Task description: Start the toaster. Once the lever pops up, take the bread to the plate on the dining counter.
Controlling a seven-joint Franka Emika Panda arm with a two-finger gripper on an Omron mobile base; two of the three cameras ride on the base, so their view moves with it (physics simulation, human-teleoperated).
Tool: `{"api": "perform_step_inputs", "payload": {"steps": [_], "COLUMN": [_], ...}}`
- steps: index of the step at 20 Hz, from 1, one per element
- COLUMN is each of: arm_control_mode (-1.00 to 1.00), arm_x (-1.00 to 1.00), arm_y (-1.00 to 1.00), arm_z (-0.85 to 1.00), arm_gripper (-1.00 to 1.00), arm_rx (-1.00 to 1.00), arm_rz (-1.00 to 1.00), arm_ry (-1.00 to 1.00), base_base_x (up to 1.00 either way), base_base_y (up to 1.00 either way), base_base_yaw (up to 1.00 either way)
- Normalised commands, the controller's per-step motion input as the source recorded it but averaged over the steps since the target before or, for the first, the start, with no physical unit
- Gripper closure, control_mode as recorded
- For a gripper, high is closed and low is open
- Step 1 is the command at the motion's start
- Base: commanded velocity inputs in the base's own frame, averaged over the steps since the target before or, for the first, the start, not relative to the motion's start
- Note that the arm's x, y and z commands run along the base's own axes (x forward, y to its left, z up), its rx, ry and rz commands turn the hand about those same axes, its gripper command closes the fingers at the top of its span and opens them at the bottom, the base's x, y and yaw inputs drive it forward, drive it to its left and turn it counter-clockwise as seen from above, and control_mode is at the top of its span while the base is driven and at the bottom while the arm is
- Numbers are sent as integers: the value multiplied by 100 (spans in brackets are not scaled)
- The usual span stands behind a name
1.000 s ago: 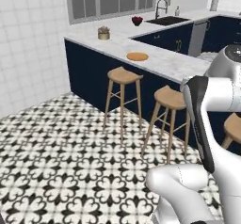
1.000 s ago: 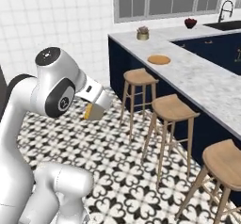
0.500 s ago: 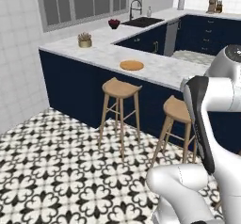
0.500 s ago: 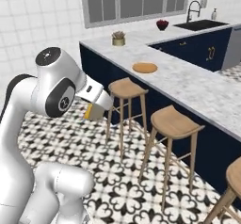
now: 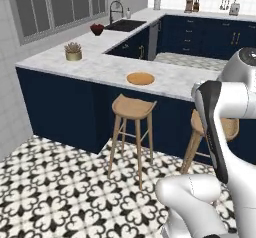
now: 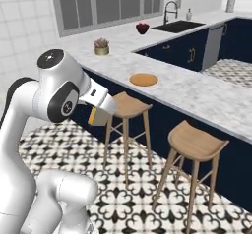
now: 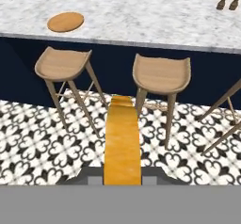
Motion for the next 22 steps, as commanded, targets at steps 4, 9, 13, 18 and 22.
{"api": "perform_step_inputs", "payload": {"steps": [4,9,13,18,22], "arm_control_mode": [100,100,100,100,100], "arm_x": [0,0,0,0,0], "arm_y": [0,0,0,0,0], "arm_z": [0,0,0,0,0], "arm_gripper": [100,100,100,100,100], "arm_rx": [0,0,0,0,0], "arm_rz": [0,0,0,0,0], "arm_ry": [0,0,0,0,0], "base_base_x": [68,71,78,79,71], "base_base_y": [74,69,60,54,59], "base_base_yaw": [-41,-42,-42,-38,-30]}}
